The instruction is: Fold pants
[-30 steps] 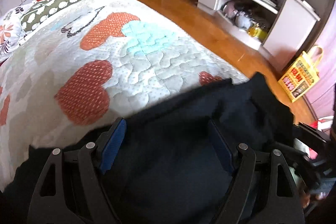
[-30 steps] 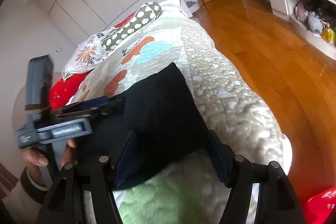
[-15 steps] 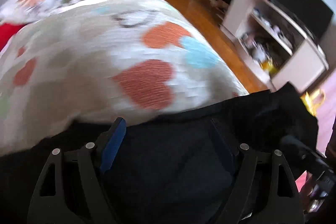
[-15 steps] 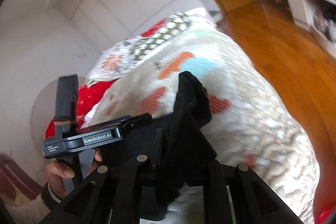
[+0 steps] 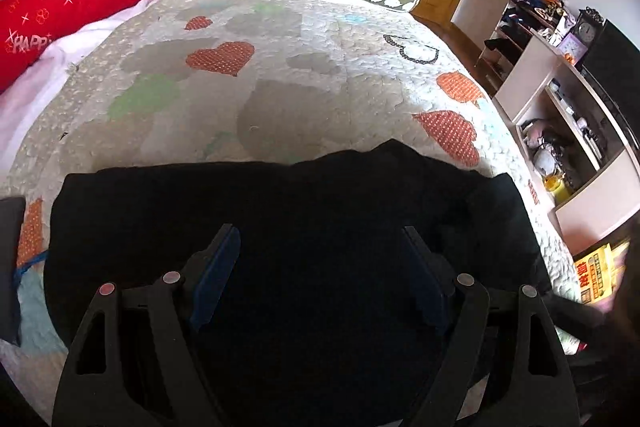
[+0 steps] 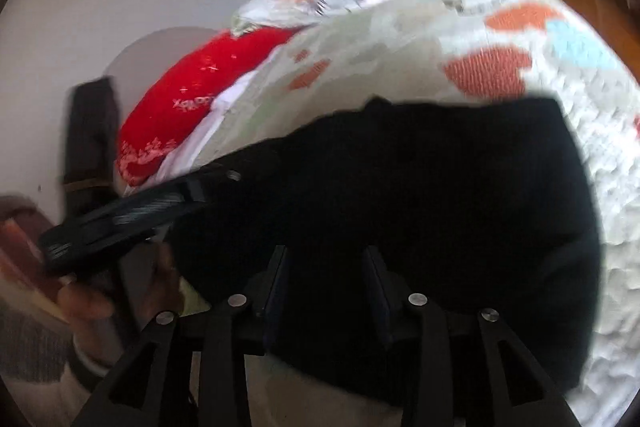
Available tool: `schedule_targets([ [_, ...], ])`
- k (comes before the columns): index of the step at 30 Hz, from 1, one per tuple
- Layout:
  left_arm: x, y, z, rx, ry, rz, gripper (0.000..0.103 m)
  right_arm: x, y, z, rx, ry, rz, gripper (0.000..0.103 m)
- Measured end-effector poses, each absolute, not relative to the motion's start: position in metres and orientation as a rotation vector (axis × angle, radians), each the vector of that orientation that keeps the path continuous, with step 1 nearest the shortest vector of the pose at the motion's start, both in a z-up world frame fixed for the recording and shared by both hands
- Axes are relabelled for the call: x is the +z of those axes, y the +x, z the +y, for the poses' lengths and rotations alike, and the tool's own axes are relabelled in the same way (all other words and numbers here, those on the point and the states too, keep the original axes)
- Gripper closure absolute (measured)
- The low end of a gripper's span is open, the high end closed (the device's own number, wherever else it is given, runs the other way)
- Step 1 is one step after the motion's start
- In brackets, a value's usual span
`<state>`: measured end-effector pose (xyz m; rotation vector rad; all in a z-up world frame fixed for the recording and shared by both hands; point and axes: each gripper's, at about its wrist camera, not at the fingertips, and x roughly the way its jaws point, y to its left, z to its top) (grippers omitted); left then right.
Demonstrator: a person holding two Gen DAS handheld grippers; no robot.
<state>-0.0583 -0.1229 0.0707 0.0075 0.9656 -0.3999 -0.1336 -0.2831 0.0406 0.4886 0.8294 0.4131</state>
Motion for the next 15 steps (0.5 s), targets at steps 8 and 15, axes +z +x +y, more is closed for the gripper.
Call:
schedule_targets([
  [8, 0.068, -0.073, -0.159, -0.519, 0.022, 0.980, 0.022, 0.055, -0.158, -0.343, 0.180, 0.402, 0.776, 0.061],
  [15, 0.051, -0.078, -0.198, -0.549, 0.107, 1.021, 0.022, 0.037, -0.158, -0.352, 0.181, 0.417, 0.803, 0.061],
])
